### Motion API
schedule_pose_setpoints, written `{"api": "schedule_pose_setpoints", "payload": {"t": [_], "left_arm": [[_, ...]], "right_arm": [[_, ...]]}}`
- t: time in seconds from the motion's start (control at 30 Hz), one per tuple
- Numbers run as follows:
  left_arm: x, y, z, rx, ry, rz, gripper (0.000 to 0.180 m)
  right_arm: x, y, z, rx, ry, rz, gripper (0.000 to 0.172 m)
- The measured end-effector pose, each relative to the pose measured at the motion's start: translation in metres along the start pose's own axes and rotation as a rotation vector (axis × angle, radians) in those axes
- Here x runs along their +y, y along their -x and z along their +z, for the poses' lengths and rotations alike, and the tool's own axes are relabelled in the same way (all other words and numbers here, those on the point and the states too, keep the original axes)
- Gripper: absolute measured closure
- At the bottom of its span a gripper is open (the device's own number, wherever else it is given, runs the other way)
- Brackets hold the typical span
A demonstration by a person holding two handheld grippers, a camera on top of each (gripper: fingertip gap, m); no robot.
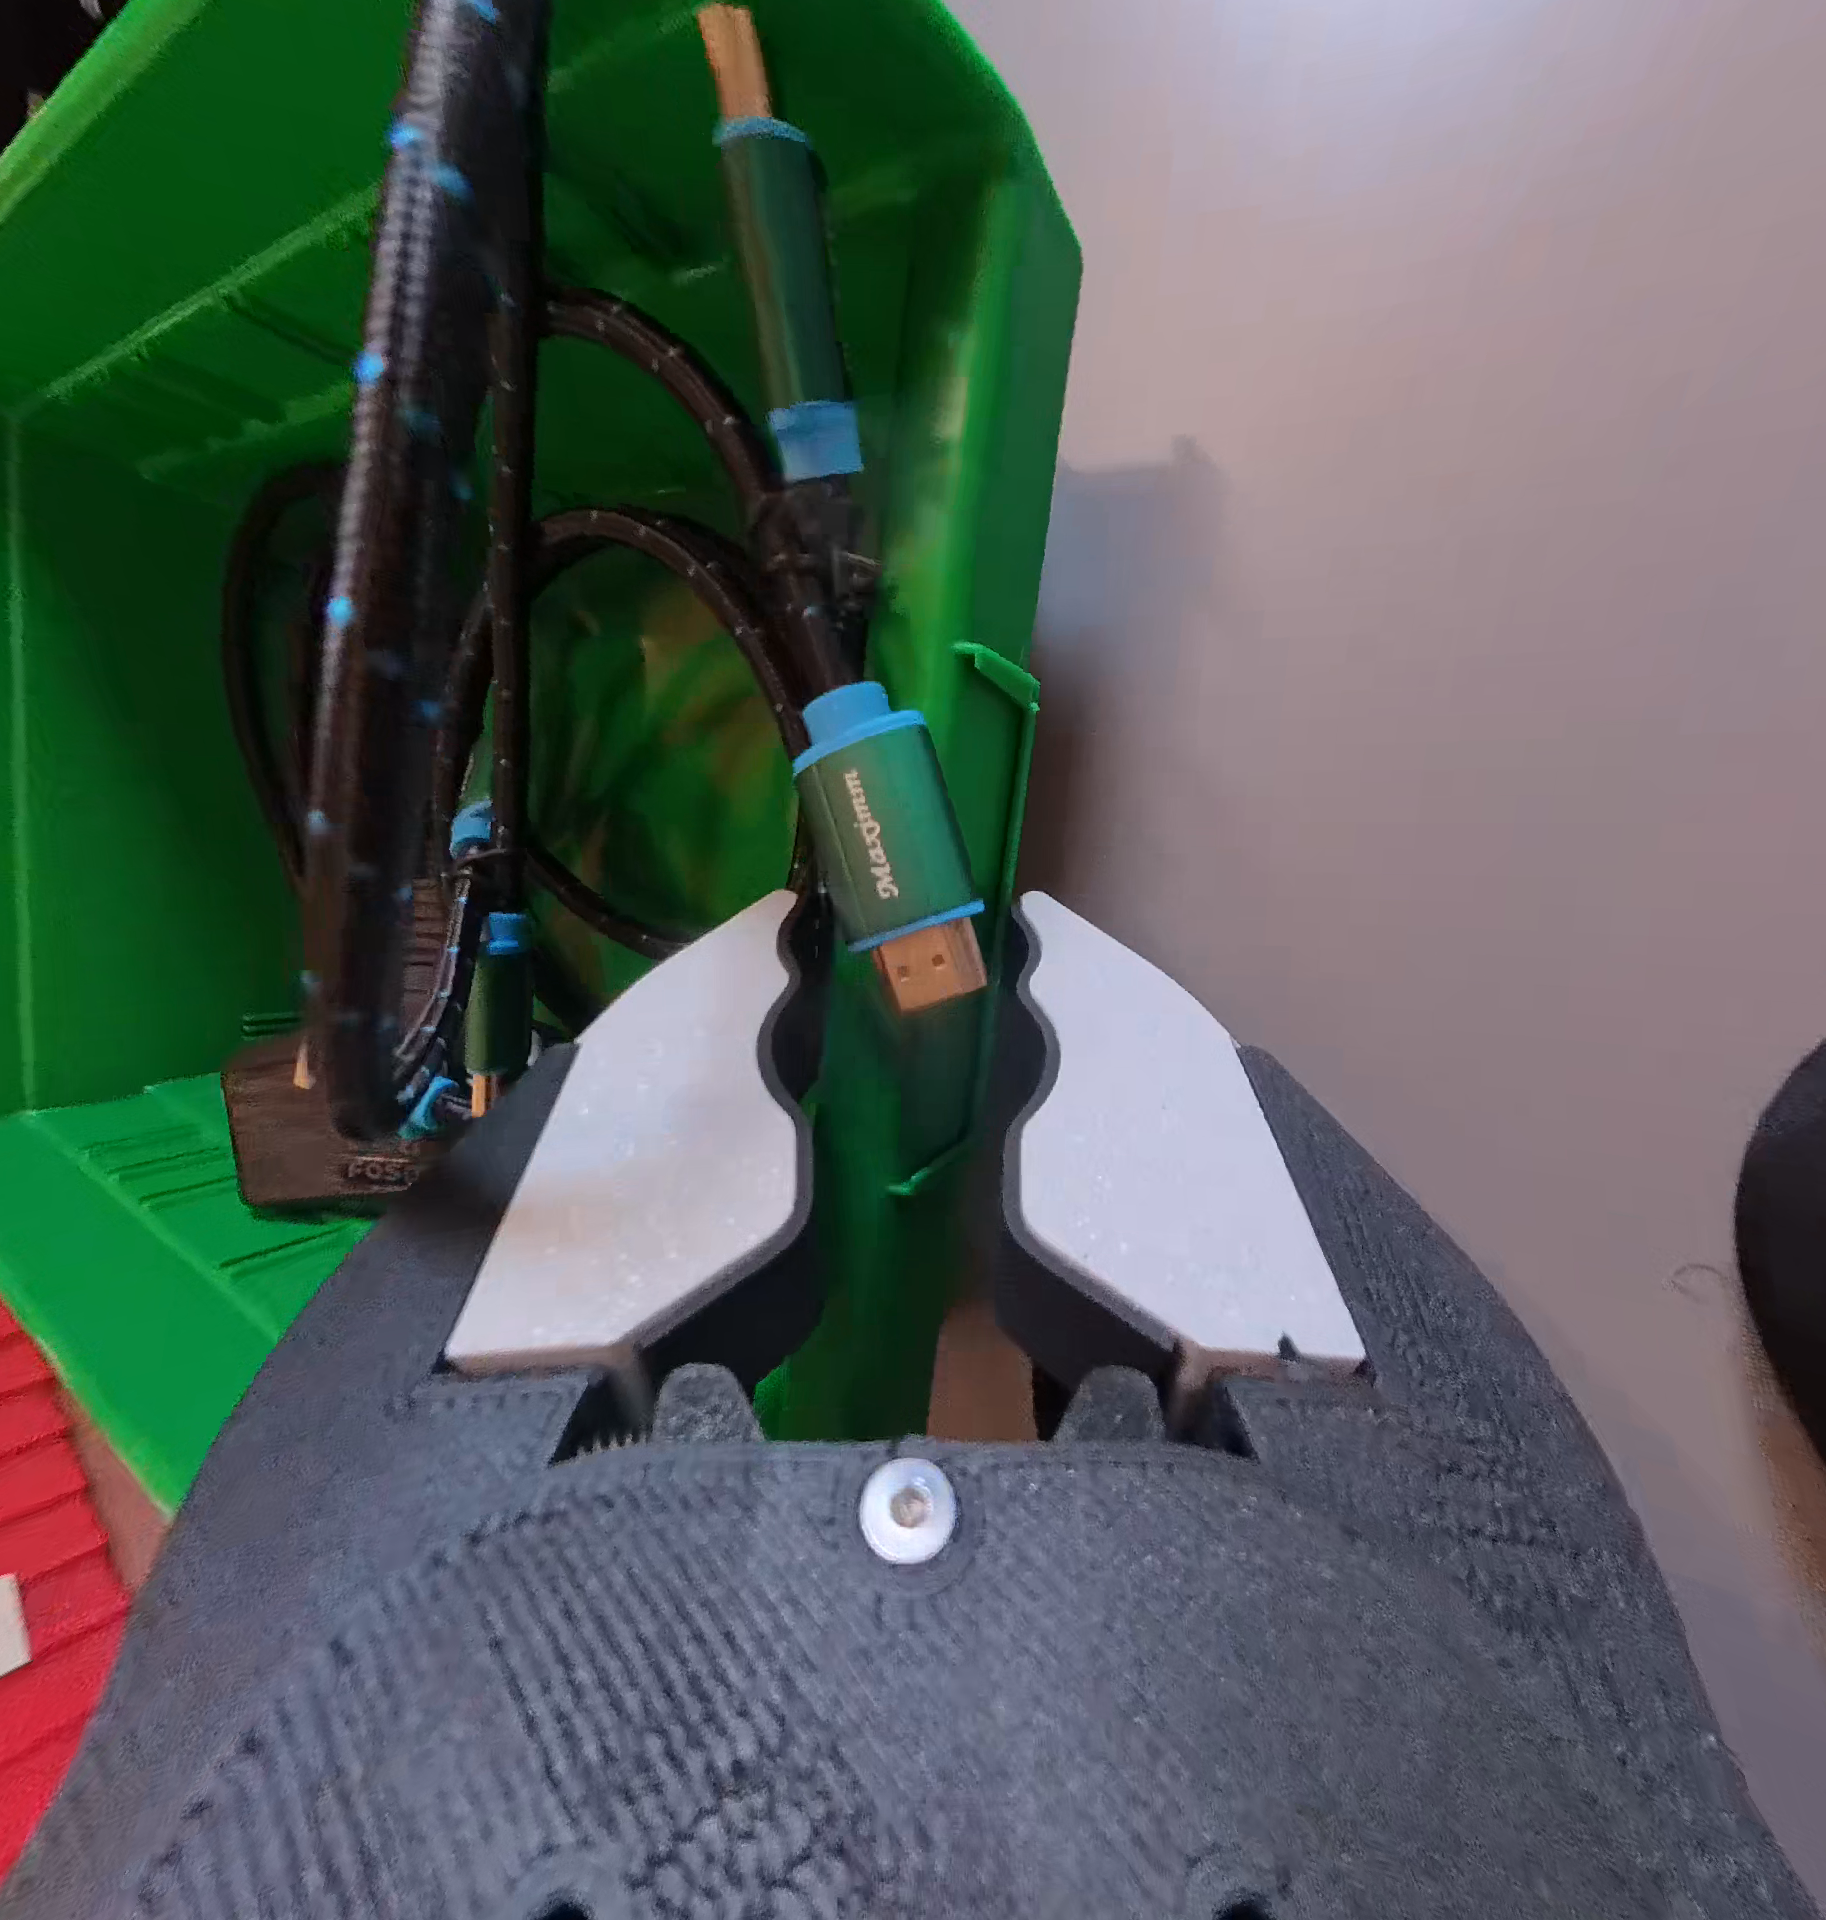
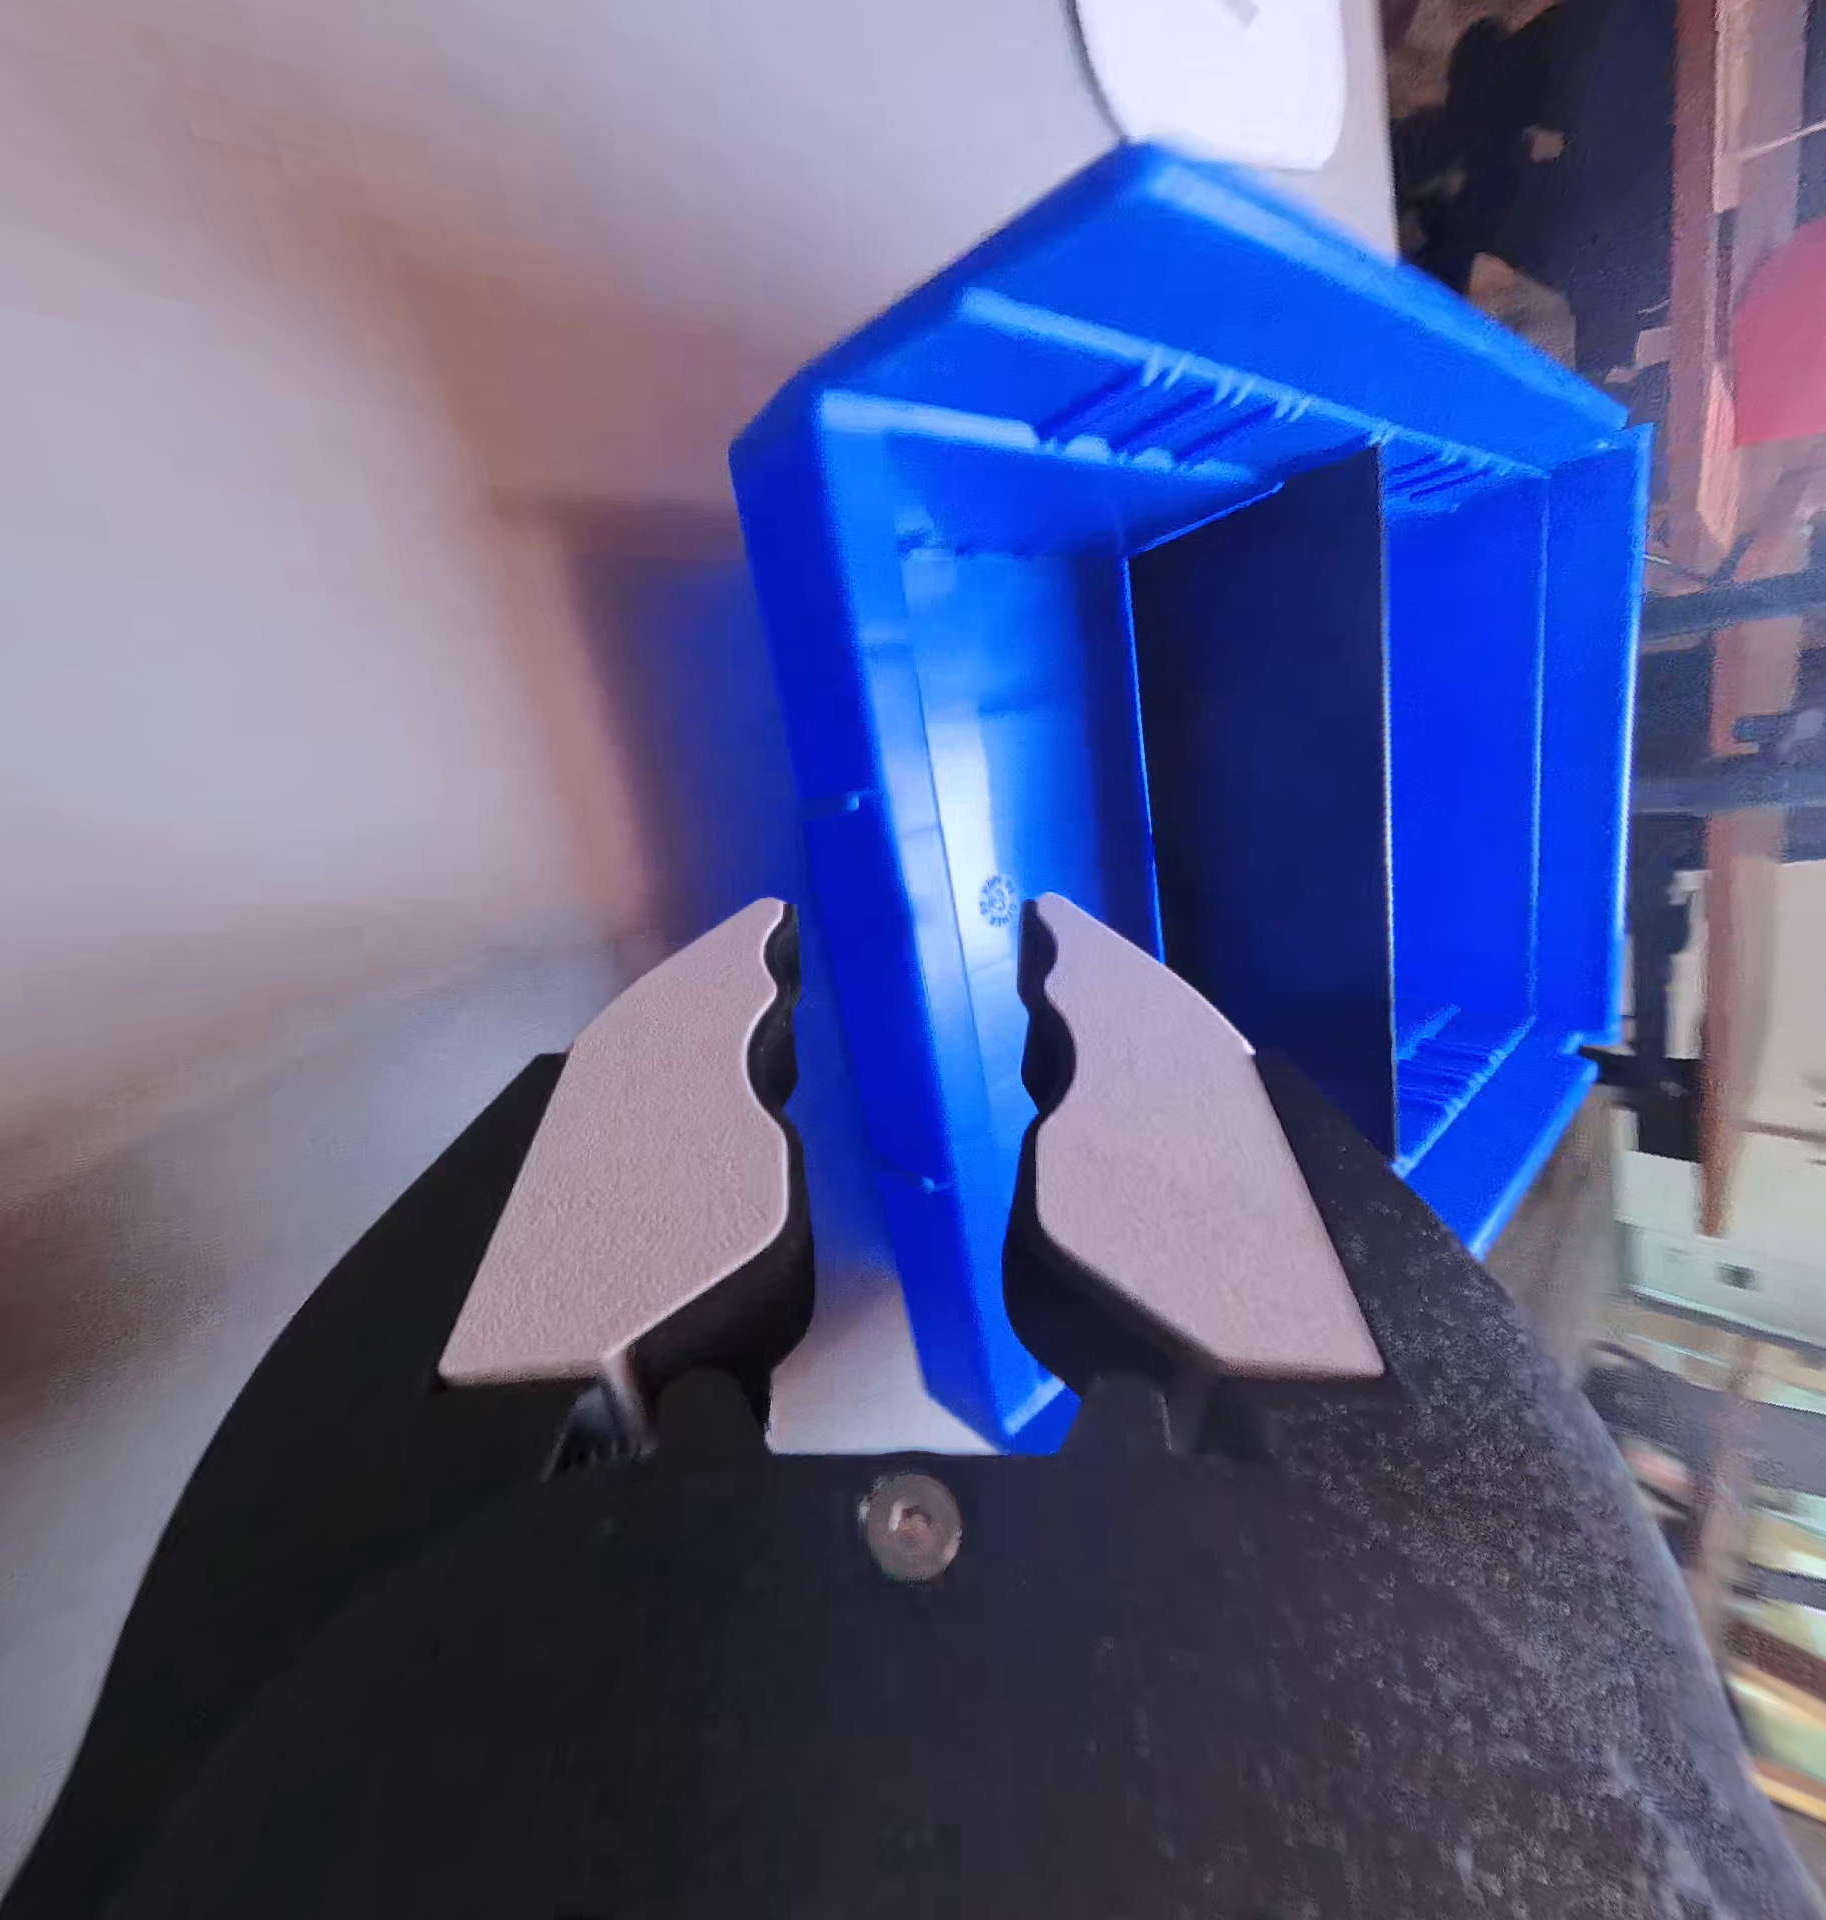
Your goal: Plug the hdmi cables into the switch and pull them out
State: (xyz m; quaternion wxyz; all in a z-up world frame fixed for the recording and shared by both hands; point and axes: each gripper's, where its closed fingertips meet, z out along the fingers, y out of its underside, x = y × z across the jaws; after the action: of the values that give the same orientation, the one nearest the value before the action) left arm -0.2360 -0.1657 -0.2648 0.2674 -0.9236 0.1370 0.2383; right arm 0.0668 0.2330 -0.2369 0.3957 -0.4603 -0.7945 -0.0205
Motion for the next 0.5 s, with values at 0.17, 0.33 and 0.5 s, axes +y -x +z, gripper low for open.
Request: {"api": "schedule_pose_setpoints", "payload": {"t": [0.17, 0.33, 0.5], "left_arm": [[-0.011, 0.004, -0.017, -0.013, -0.110, -0.058, 0.146], [-0.011, 0.009, -0.018, 0.016, -0.116, -0.162, 0.150], [-0.028, 0.048, -0.085, -0.007, -0.303, -0.267, 0.152]], "right_arm": [[-0.015, 0.006, -0.032, 0.006, -0.145, 0.226, 0.131], [-0.052, 0.016, -0.036, -0.101, -0.370, 0.638, 0.131], [-0.083, 0.028, -0.049, -0.183, -0.575, 0.771, 0.131]]}}
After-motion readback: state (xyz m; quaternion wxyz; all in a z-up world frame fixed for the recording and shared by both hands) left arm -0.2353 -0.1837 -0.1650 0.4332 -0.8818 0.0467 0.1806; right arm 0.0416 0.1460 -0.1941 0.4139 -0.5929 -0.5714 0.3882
